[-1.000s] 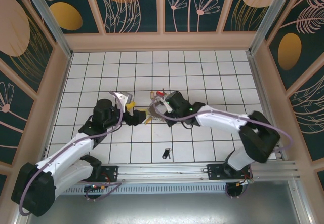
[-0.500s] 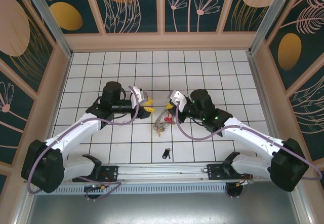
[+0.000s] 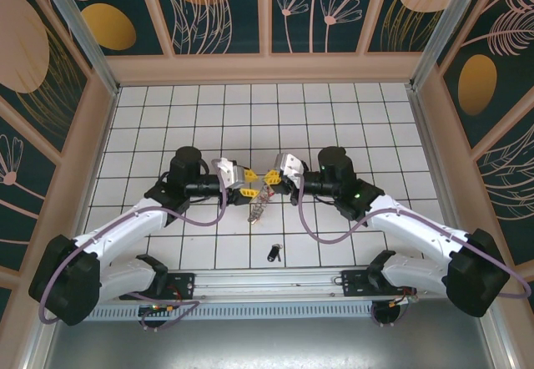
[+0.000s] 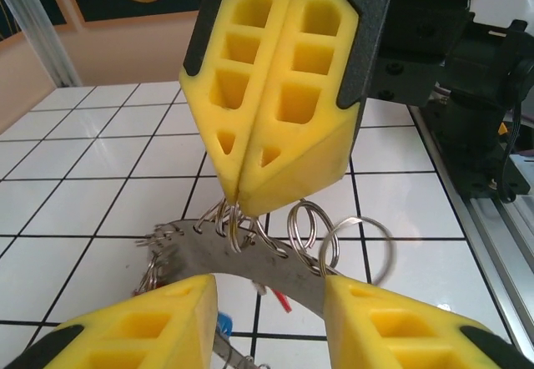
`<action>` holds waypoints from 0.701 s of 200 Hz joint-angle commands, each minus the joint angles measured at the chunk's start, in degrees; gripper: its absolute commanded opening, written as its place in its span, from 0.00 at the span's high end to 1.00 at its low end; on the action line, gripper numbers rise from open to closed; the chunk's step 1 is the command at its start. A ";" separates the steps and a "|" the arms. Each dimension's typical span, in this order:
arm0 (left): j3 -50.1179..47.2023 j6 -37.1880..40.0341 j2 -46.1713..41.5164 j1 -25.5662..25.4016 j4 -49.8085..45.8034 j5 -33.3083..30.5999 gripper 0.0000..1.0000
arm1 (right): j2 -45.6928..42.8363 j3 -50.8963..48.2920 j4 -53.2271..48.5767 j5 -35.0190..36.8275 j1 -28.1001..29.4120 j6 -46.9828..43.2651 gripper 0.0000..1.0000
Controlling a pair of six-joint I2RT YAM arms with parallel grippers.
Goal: Put the keys on the keyring
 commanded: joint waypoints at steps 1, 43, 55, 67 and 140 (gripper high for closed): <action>-0.69 -0.36 -1.00 -0.55 4.73 0.86 0.61 | 0.13 0.91 5.83 -3.82 0.81 -1.52 1.00; -1.37 0.04 -1.76 -0.62 5.25 -0.06 0.63 | 2.17 2.42 3.87 -5.27 2.04 -3.48 1.00; -1.52 0.41 -2.04 -0.64 5.07 -0.11 0.67 | 2.58 2.57 3.73 -5.38 2.33 -3.98 1.00; -1.54 0.34 -2.08 -0.64 4.98 0.08 0.74 | 2.79 2.59 3.42 -5.22 2.76 -4.49 1.00; 0.58 6.32 -1.28 -0.64 -2.86 -1.07 1.00 | 2.99 3.06 3.31 -4.42 2.83 -4.33 1.00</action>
